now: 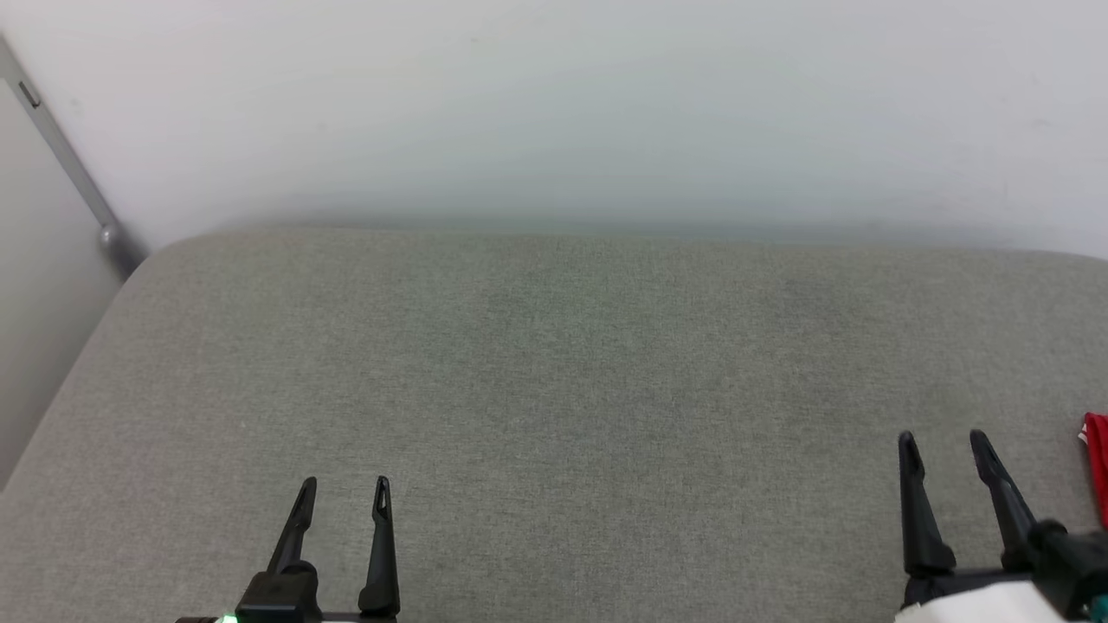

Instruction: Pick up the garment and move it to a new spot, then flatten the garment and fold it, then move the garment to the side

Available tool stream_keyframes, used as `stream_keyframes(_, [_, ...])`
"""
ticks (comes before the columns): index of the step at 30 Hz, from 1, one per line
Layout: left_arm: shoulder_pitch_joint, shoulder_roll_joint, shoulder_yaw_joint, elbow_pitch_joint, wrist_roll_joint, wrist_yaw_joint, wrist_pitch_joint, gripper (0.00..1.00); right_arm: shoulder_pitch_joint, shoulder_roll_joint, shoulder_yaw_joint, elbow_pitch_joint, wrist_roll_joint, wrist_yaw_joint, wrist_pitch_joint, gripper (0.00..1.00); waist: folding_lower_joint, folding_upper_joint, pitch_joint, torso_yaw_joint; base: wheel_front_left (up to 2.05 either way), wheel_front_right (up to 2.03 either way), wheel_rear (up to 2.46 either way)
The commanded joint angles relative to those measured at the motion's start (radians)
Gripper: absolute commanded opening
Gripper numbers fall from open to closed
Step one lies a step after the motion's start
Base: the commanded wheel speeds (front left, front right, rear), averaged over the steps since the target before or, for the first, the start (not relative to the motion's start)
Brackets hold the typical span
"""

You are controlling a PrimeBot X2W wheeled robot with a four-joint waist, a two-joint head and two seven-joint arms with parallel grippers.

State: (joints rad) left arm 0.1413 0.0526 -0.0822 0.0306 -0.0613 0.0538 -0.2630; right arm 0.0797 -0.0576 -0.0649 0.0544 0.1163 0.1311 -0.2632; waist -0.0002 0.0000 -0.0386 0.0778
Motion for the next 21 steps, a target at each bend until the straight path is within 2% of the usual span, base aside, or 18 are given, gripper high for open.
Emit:
stream_keyframes(1, [0.014, 0.0, 0.002, 0.002, 0.003, -0.002, -0.002, 1.0, 0.021, 0.007, -0.003, -0.016, 0.002, -0.001, -0.001, 1.0, 0.0002, 0.0, -0.005, 0.003, 0.0, 0.0, 0.0])
stream_keyframes(10, [0.036, -0.001, -0.004, 0.004, -0.007, -0.018, -0.002, 1.0, 0.128, 0.01, -0.01, -0.089, 0.07, -0.001, -0.001, 1.0, 0.0002, 0.0, -0.023, 0.006, 0.0, 0.0, 0.0])
stream_keyframes(21, [0.039, -0.002, 0.003, 0.008, -0.015, -0.026, -0.002, 1.0, 0.151, 0.01, 0.004, -0.111, 0.086, -0.001, -0.002, 1.0, 0.0002, 0.0, -0.023, 0.001, 0.0, 0.0, 0.0])
